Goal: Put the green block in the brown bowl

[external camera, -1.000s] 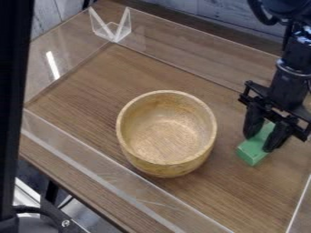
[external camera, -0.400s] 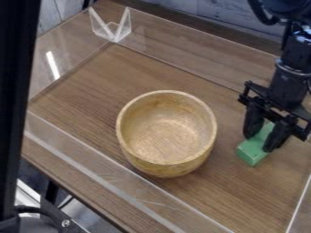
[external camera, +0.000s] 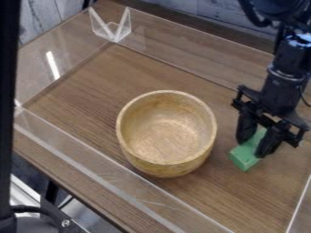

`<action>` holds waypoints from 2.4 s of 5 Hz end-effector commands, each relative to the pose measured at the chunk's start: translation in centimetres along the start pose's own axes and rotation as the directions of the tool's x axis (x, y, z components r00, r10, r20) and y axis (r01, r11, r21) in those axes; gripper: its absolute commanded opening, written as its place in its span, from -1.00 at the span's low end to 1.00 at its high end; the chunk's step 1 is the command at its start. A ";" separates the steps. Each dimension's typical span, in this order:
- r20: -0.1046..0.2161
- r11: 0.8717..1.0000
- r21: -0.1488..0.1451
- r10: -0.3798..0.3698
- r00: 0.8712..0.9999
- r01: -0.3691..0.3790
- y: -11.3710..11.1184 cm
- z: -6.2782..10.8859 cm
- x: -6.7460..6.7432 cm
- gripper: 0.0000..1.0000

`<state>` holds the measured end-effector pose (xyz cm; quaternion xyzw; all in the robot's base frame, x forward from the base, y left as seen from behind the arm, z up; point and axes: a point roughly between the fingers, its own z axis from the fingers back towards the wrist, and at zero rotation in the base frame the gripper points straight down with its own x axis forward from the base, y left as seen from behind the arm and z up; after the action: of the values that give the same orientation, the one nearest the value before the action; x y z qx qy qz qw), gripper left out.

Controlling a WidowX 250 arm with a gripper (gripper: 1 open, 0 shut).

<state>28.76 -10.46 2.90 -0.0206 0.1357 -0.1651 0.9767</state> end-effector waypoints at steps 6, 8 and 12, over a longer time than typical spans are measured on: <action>0.120 0.994 0.013 0.110 0.987 -0.112 4.5 5.5 -3.2 -1.00; 0.157 0.978 0.004 0.205 0.966 -0.208 9.4 7.8 -5.5 -1.00; 0.113 0.977 0.019 0.209 0.971 -0.212 10.7 5.4 -6.7 -1.00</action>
<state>27.18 1.44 7.82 -0.0053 0.1026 -0.0633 0.9927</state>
